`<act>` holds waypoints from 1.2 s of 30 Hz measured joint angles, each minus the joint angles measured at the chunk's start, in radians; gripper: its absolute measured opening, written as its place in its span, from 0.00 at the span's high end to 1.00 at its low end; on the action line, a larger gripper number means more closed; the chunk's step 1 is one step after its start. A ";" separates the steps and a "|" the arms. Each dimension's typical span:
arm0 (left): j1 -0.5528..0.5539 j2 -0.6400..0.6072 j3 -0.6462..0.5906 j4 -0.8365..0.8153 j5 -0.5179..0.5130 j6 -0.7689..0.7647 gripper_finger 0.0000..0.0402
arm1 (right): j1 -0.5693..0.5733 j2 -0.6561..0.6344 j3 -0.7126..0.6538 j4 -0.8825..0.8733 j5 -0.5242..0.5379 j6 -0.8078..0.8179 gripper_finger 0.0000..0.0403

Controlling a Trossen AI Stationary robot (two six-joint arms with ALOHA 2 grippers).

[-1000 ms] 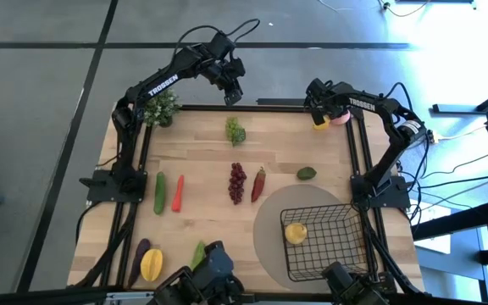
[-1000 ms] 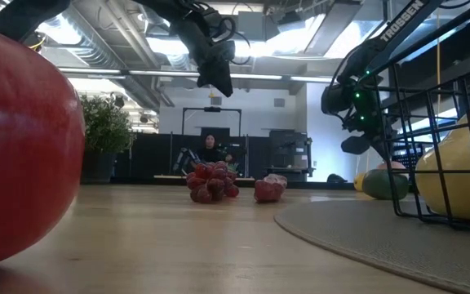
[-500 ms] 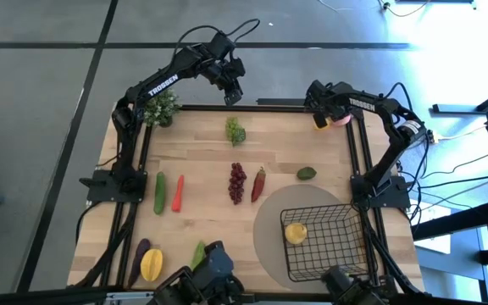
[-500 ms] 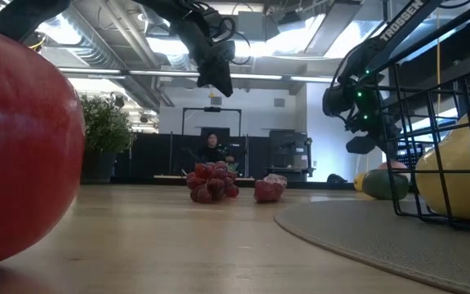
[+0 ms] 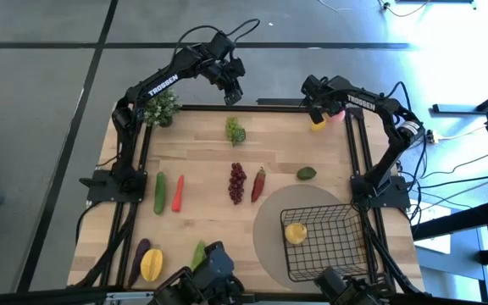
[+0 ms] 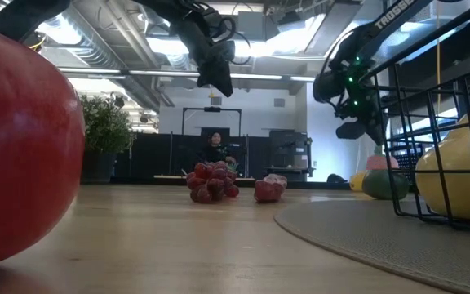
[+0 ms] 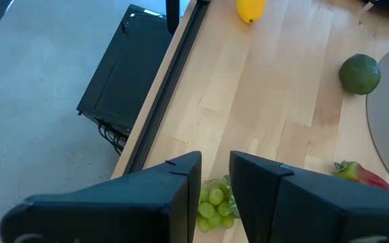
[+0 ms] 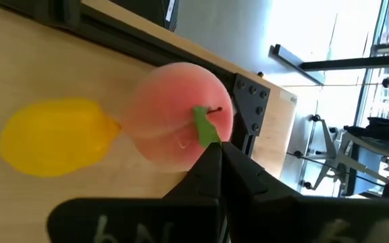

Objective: Build produce basket
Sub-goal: Put the peach into the wire basket

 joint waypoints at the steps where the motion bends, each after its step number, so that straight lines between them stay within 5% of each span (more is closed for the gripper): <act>1: 0.000 0.000 0.000 0.000 0.000 0.000 0.83 | 0.005 0.000 0.009 -0.009 0.000 -0.007 1.00; 23: 0.000 0.000 0.000 0.000 0.000 0.008 0.83 | 0.212 0.000 0.448 -0.448 0.026 0.035 1.00; 36: -0.029 -0.025 0.001 -0.008 -0.009 0.011 0.83 | 0.394 -0.128 0.537 -0.448 0.023 0.010 1.00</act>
